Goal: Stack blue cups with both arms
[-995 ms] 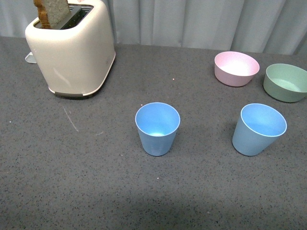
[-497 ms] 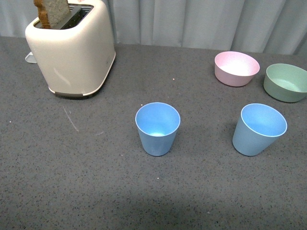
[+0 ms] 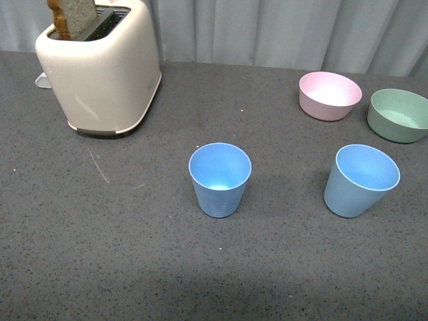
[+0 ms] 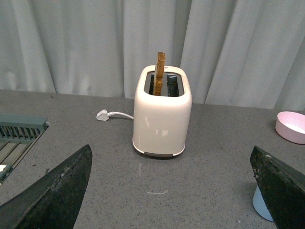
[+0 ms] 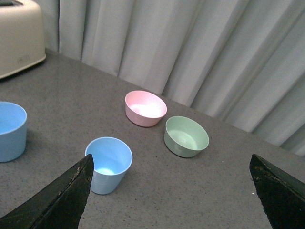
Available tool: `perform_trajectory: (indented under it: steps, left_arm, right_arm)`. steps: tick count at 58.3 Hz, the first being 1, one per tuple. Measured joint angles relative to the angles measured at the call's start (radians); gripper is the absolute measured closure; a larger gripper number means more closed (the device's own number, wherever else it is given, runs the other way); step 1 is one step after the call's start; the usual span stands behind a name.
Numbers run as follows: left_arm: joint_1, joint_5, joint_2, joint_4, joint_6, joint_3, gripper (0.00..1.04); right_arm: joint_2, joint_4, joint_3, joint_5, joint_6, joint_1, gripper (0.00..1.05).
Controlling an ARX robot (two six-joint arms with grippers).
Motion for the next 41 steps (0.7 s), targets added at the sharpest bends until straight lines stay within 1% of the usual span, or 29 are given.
perform_trajectory:
  steps: [7, 9, 11, 14, 19, 27, 36, 41]
  left_arm:
    - [0.000, 0.000, 0.000, 0.000, 0.000, 0.000, 0.07]
    - [0.000, 0.000, 0.000, 0.000, 0.000, 0.000, 0.07]
    - [0.000, 0.000, 0.000, 0.000, 0.000, 0.000, 0.07]
    - [0.000, 0.000, 0.000, 0.000, 0.000, 0.000, 0.07]
    - [0.000, 0.000, 0.000, 0.000, 0.000, 0.000, 0.07]
    - [0.000, 0.000, 0.000, 0.000, 0.000, 0.000, 0.07]
    - [0.000, 0.000, 0.000, 0.000, 0.000, 0.000, 0.07]
    - [0.000, 0.000, 0.000, 0.000, 0.000, 0.000, 0.07]
  right_arm:
    - [0.295, 0.205, 0.051, 0.042, 0.004, 0.010, 0.10]
    - [0.471, 0.285, 0.107, 0.063, 0.034, 0.010, 0.10]
    - [0.589, 0.312, 0.153, 0.074, 0.063, 0.009, 0.10]
    - [0.802, 0.298, 0.245, 0.084, 0.122, 0.010, 0.10]
    - [1.062, 0.239, 0.386, 0.098, 0.198, 0.016, 0.10]
    - [1.259, 0.150, 0.524, 0.121, 0.261, 0.028, 0.10]
    - [1.410, 0.026, 0.654, 0.136, 0.312, 0.046, 0.10]
    - [1.479, -0.004, 0.713, 0.151, 0.328, 0.060, 0.10]
